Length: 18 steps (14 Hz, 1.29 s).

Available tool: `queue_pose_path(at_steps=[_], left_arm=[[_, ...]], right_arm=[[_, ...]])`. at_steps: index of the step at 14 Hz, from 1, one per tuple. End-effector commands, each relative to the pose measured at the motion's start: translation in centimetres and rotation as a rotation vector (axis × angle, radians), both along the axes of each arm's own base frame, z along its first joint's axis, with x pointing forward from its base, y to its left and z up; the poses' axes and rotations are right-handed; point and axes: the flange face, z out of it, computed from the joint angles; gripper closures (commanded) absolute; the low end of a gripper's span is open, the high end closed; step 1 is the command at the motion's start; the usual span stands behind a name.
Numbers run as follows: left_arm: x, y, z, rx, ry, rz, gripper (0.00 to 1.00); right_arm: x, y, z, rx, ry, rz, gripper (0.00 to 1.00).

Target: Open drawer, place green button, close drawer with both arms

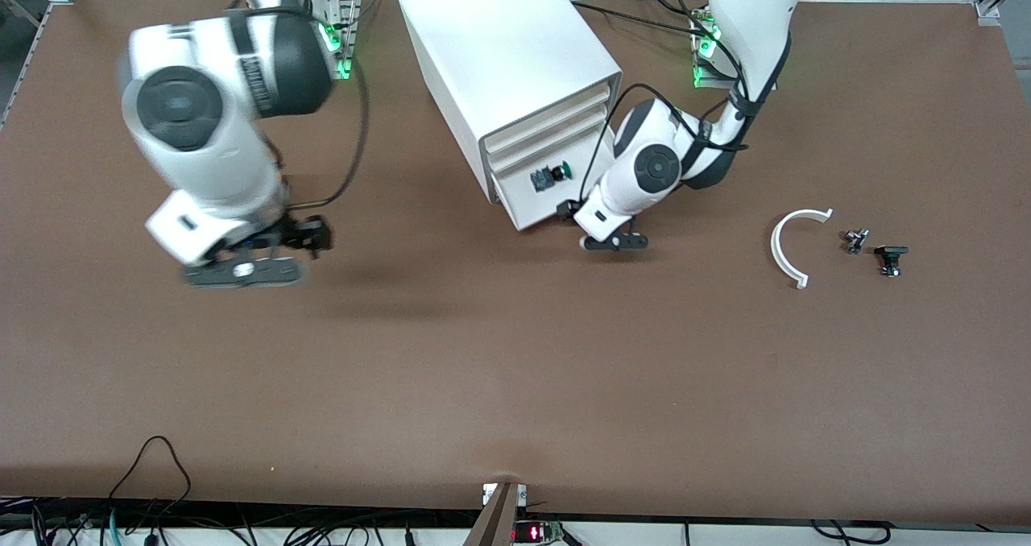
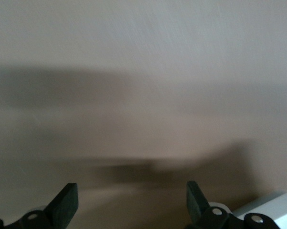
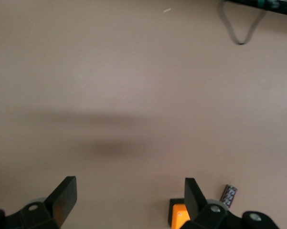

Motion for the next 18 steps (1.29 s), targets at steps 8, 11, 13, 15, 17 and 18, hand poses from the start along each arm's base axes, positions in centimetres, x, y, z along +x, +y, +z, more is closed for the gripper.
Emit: queue_pose_path(at_steps=[8,11,13,15,17,18], left_arm=[[-1.5,-0.6,4.1,-0.035,0.018,0.06,0.0],[5.9,8.9,10.4,-0.043,-0.093,0.106,0.0],[7.7,13.8,15.3,-0.052,-0.154,0.076,0.0],[8.7,18.8,21.3,-0.012,-0.21,0.095,0.0],[8.4,21.7,27.6,0.08,-0.239,0.046,0.0],[8.1,23.0,30.4,0.112,-0.225,0.039,0.0]], right_arm=[[-0.8,-15.6,2.0,0.129,0.049,-0.251,0.0],[-2.2,-18.6,1.6,0.153,0.071,-0.262,0.0],[-3.6,-20.0,2.3,0.161,0.068,-0.278,0.0],[-4.8,-21.3,3.5,0.174,0.049,-0.261,0.0],[-6.2,-22.8,3.7,0.184,0.032,-0.275,0.0],[-6.7,-22.8,4.0,0.186,0.039,-0.275,0.0]])
